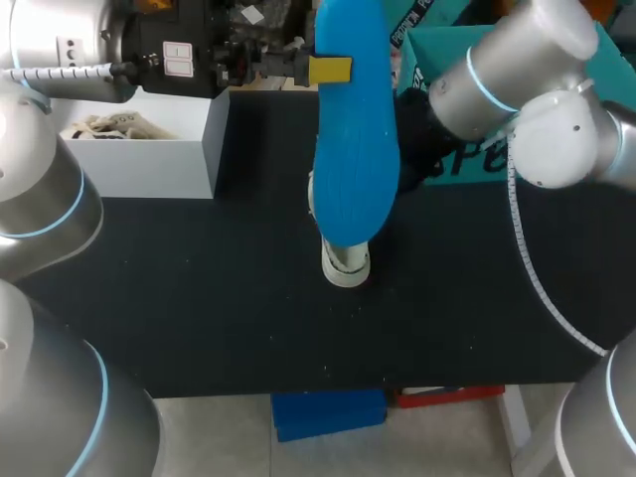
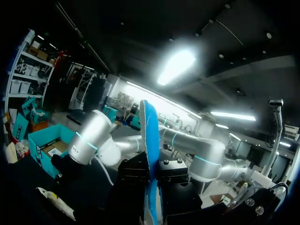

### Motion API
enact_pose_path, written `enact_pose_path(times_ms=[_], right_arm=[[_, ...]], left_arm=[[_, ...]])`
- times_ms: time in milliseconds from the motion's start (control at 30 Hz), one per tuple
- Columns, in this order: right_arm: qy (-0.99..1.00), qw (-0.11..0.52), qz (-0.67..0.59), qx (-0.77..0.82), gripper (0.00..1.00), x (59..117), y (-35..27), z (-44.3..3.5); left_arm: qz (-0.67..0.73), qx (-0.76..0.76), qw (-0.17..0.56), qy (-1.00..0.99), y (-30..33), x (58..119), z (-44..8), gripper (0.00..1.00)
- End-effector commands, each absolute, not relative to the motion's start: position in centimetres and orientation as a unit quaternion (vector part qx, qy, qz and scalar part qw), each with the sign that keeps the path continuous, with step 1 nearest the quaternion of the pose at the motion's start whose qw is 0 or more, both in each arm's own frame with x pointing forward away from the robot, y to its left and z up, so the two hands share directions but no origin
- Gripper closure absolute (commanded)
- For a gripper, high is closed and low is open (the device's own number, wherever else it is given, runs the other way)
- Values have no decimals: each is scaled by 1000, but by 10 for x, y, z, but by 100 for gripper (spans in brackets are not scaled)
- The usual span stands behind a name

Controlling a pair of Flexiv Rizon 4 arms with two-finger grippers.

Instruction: Take the shoe out of the shoebox, open the shoe tongue, remove and reinsert the insole, then place the shoe into the shoebox

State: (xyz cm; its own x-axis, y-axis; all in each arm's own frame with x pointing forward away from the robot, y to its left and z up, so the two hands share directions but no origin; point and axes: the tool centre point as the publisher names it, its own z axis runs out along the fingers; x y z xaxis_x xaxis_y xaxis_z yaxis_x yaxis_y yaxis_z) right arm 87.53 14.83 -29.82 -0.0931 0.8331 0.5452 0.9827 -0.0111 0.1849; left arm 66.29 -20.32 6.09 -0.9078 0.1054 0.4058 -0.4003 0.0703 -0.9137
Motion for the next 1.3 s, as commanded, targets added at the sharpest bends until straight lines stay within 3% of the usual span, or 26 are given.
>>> enact_pose_path(times_ms=[33, 1300], right_arm=[[-670, 199, -331, -633, 0, 869, 137, -289], [-547, 365, -515, -549, 0, 866, 124, -246]], left_arm=[[673, 106, 187, -707, -205, 663, 61, 100], [673, 106, 187, -707, -205, 663, 61, 100]])
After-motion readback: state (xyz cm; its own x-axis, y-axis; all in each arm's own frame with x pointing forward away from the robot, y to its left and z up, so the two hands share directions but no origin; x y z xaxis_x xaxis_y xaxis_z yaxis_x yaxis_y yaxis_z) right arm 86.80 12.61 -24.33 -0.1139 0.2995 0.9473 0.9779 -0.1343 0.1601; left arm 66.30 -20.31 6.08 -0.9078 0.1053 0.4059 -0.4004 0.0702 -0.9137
